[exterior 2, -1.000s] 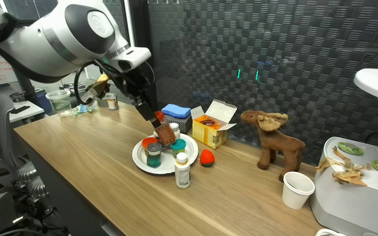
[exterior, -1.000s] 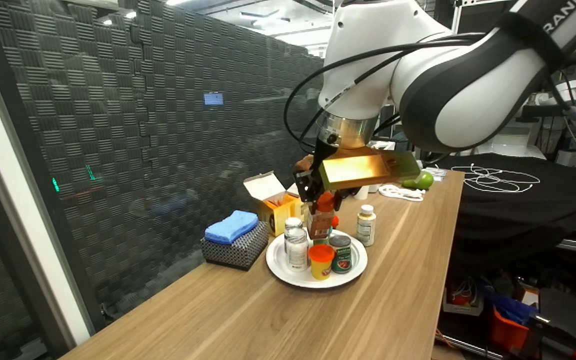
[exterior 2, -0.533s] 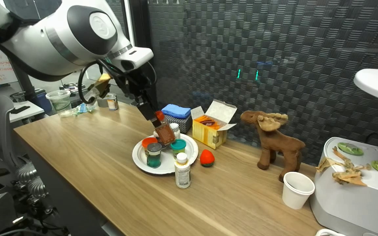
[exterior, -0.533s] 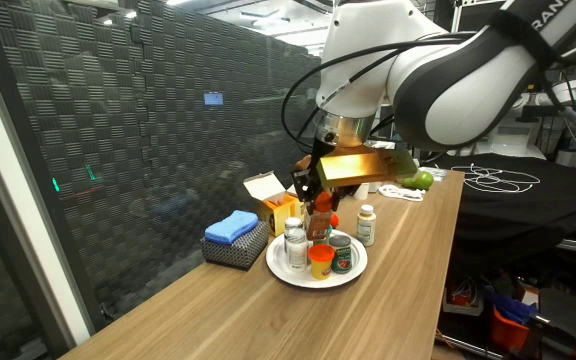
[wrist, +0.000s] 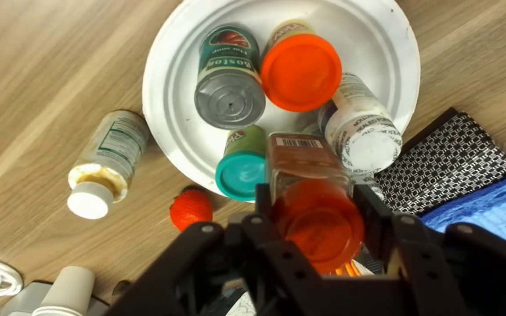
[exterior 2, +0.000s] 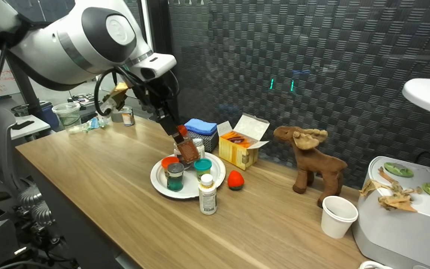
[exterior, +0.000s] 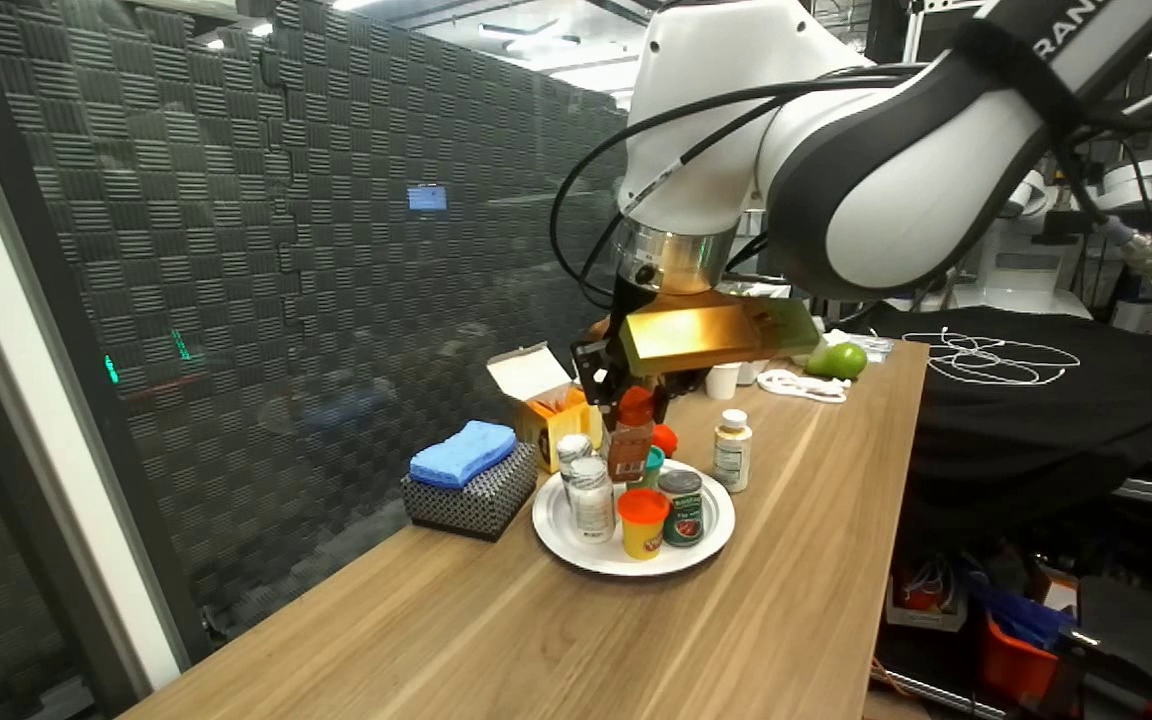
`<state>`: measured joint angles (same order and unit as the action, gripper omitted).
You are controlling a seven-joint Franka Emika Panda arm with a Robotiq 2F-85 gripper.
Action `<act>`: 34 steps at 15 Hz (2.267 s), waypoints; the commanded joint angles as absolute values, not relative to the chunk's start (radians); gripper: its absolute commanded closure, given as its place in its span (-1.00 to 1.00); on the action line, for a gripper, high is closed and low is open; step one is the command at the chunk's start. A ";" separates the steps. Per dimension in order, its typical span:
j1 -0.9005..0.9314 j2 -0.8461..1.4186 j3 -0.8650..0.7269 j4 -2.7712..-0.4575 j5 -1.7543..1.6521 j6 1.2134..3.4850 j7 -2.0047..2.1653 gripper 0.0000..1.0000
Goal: Put the bottles and orange plushie that are around the white plate on the white plate
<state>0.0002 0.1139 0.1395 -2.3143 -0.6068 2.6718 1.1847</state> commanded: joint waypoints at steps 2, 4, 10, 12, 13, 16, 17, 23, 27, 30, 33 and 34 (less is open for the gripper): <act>0.020 0.106 0.144 -2.301 -0.636 2.638 1.207 0.52; 0.028 0.103 0.144 -2.307 -0.645 2.630 1.211 0.52; 0.103 0.117 0.079 -2.296 -0.624 2.600 1.193 0.52; 0.102 0.128 0.070 -2.292 -0.601 2.603 1.172 0.52; 0.100 0.136 0.066 -2.288 -0.587 2.606 1.159 0.52; 0.098 0.156 0.053 -2.280 -0.553 2.611 1.131 0.52; 0.096 0.162 0.049 -2.276 -0.536 2.615 1.115 0.52; 0.103 0.207 0.038 -2.231 -0.416 2.615 1.012 0.52; 0.114 0.234 0.034 -2.204 -0.360 2.609 0.963 0.52; 0.127 0.243 0.021 -2.195 -0.354 2.604 0.958 0.52; 0.138 0.244 0.009 -2.196 -0.362 2.602 0.963 0.52; 0.140 0.245 0.008 -2.196 -0.359 2.602 0.961 0.52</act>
<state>0.1122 0.2383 0.0310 -2.2254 -0.3828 2.6146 0.9878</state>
